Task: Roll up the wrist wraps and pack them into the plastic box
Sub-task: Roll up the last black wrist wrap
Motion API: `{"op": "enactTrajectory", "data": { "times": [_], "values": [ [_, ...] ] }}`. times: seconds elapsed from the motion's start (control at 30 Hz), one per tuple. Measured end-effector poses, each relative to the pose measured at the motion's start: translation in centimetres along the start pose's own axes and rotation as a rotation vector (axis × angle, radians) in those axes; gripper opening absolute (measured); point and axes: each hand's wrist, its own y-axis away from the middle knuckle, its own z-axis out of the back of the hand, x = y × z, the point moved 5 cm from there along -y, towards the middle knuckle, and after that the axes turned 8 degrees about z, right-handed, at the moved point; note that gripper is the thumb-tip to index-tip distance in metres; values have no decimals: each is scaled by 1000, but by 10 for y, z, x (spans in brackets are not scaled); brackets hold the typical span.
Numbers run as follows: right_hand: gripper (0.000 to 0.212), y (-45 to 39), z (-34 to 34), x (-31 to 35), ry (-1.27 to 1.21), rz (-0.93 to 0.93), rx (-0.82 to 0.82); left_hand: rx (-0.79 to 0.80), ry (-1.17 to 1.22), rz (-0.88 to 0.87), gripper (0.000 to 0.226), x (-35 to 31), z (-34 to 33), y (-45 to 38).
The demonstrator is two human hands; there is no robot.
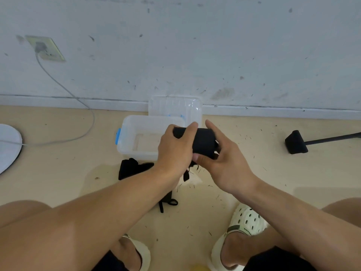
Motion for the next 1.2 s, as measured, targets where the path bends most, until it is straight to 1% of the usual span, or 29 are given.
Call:
{"op": "enactTrajectory", "data": {
  "times": [0.1,0.23,0.3,0.37,0.43,0.5,0.53,0.6,0.63,0.73,0.83,0.93,1.03,1.13,1.2],
  "values": [
    [85,-5,2,3,33,68,-67,-12,49,-14,34,-2,1,-2],
    [81,-6,-8,9,157,159,-71,-37,151,78,36,4,8,-8],
    [81,-10,-11,12,152,182,-66,-53,186,112,36,6,13,-11],
    [82,-15,-9,12,30,133,-78,-87,219,144,37,8,19,-13],
    [83,-17,-11,10,-169,0,-73,-114,280,177,39,9,25,-13],
    [77,-16,-21,8,-392,-123,-1,-144,323,181,42,10,31,-12],
    [69,-14,-26,8,-474,-155,30,-165,336,175,44,9,34,-11],
    [49,-15,-33,12,-554,-176,44,-206,362,165,48,10,38,-8],
    [44,-15,-34,14,-573,-185,37,-215,370,162,51,11,40,-8],
    [42,-16,-36,20,-584,-193,28,-183,378,145,59,12,42,-6],
    [39,-9,-39,15,-679,-233,-20,-61,302,147,56,16,40,-2],
    [35,-6,-41,-5,-705,-284,-69,79,74,163,50,29,41,-3],
    [33,-11,-40,-40,-538,-342,-85,120,-208,146,46,47,55,-11],
    [31,-23,-40,-86,-385,-445,-97,129,-409,155,51,65,74,-22],
    [28,-33,-48,-122,-329,-519,-99,123,-528,169,50,80,88,-33]
  ]
}}
